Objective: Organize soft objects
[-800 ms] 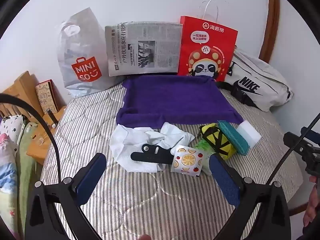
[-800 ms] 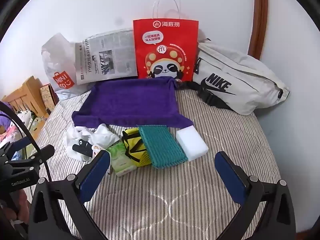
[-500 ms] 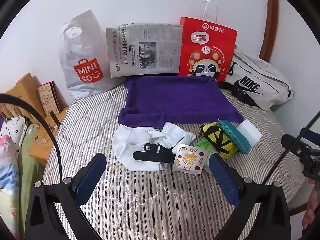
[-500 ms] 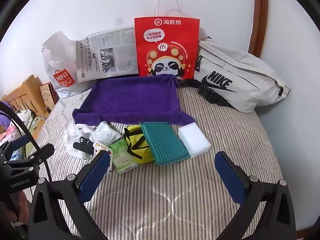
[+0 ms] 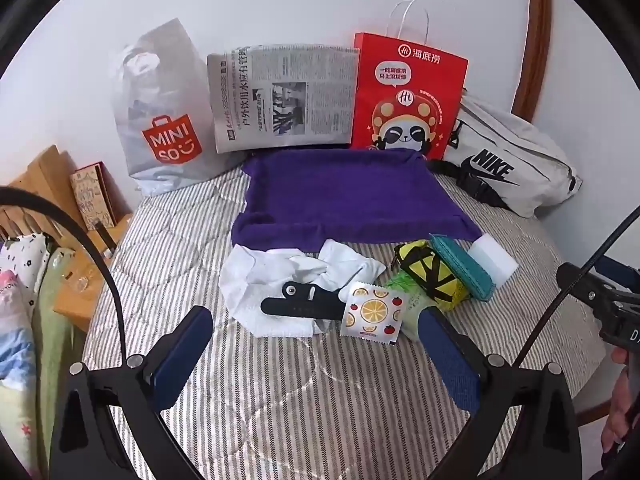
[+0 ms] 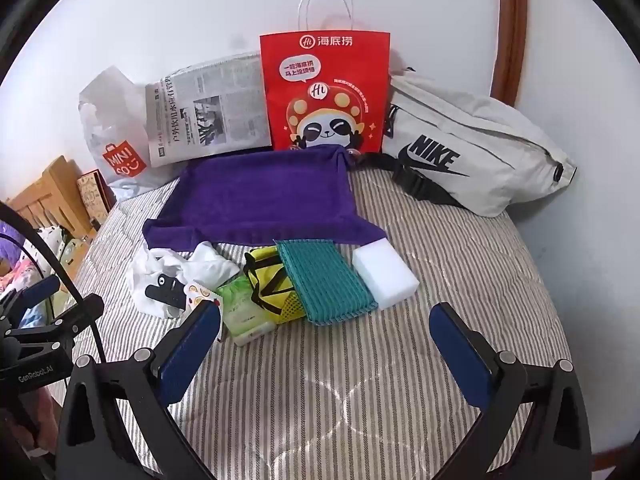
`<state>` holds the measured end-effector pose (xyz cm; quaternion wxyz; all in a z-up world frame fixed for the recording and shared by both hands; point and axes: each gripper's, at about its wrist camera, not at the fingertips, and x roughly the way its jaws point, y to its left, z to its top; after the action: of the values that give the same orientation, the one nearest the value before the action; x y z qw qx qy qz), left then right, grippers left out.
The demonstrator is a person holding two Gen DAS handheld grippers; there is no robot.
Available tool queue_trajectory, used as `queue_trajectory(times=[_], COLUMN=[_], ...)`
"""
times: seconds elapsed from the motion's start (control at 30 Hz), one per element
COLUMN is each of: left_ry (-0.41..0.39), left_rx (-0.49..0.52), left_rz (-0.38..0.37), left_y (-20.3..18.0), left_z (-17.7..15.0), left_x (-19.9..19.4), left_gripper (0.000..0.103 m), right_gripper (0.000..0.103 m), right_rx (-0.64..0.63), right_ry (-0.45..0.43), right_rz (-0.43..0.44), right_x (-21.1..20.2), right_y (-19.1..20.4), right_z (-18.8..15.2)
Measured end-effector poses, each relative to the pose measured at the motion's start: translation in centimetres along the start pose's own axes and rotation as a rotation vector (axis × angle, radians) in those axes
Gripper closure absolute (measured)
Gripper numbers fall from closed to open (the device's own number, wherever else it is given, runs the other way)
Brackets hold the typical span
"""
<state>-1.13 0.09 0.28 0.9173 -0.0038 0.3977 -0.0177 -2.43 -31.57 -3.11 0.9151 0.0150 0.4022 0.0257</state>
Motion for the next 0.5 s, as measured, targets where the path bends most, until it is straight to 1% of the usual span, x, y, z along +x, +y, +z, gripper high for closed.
queue_trajectory(times=[0.5], left_ry=[-0.011], left_rx=[-0.007], left_rz=[0.017], left_y=[0.51], left_z=[0.1], left_x=[-0.47], left_gripper=[0.0], right_gripper=[0.0], right_rx=[-0.005], right_ry=[0.002], right_rz=[-0.011], right_x=[0.02], right_y=[0.45], right_z=[-0.15])
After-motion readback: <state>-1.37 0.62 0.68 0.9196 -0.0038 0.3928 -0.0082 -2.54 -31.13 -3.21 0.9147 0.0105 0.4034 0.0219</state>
